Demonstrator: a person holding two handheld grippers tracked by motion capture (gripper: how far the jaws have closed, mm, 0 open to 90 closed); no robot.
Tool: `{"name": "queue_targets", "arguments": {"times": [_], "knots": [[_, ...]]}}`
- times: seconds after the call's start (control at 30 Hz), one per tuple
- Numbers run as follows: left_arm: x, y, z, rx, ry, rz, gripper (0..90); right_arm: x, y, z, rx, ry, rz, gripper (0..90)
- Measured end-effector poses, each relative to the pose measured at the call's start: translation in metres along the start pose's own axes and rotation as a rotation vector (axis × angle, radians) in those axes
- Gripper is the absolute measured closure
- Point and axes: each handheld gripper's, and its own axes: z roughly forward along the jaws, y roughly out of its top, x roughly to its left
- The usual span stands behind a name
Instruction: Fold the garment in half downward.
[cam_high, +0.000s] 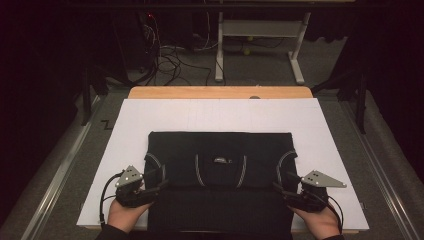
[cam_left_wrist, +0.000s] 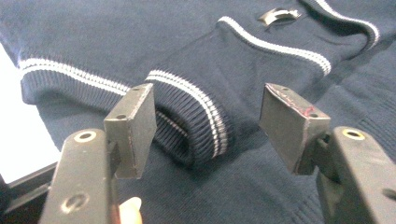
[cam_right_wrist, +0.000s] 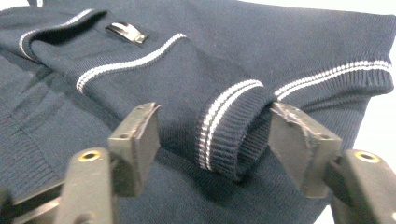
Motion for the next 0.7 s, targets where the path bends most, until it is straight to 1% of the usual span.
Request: {"name": "queue_targets", "arguments": {"times": [0.1, 0.17, 0.23, 0.3, 0.37, 0.4, 0.53, 0.63, 0.7], "knots": [[-0.002, 0.001, 0.001, -0.011, -0.008, 0.011, 29.3, 0.000, 0.001, 0.001, -0.013, 0.015, 0.002, 25.3], [-0.003, 0.002, 0.001, -0.015, -0.002, 0.017, 24.9, 0.001, 0.001, 0.001, -0.018, 0.019, -0.002, 22.1], [-0.004, 0.002, 0.001, -0.023, 0.001, 0.016, 21.7, 0.002, 0.002, 0.001, -0.026, 0.030, 0.001, 18.6], [-0.005, 0.003, 0.002, -0.022, -0.001, 0.009, 16.5, 0.003, 0.003, 0.002, -0.032, 0.046, 0.003, 16.0], [-0.006, 0.004, 0.003, -0.027, -0.013, -0.004, 12.2, 0.005, 0.004, 0.002, -0.032, 0.042, -0.003, 13.3], [-0.007, 0.005, 0.003, -0.029, -0.018, -0.004, 12.2, 0.006, 0.005, 0.003, -0.034, 0.044, -0.003, 12.1], [-0.009, 0.006, 0.007, -0.011, -0.033, 0.002, 6.5, 0.011, 0.007, 0.005, -0.030, 0.047, -0.012, 5.4], [-0.012, 0.008, 0.012, 0.014, -0.067, 0.013, 4.4, 0.015, 0.009, 0.007, -0.028, 0.053, -0.020, 0.2], [-0.014, 0.009, 0.016, 0.028, -0.076, 0.016, 1.2, 0.017, 0.010, 0.009, -0.032, 0.057, -0.021, 0.2]]}}
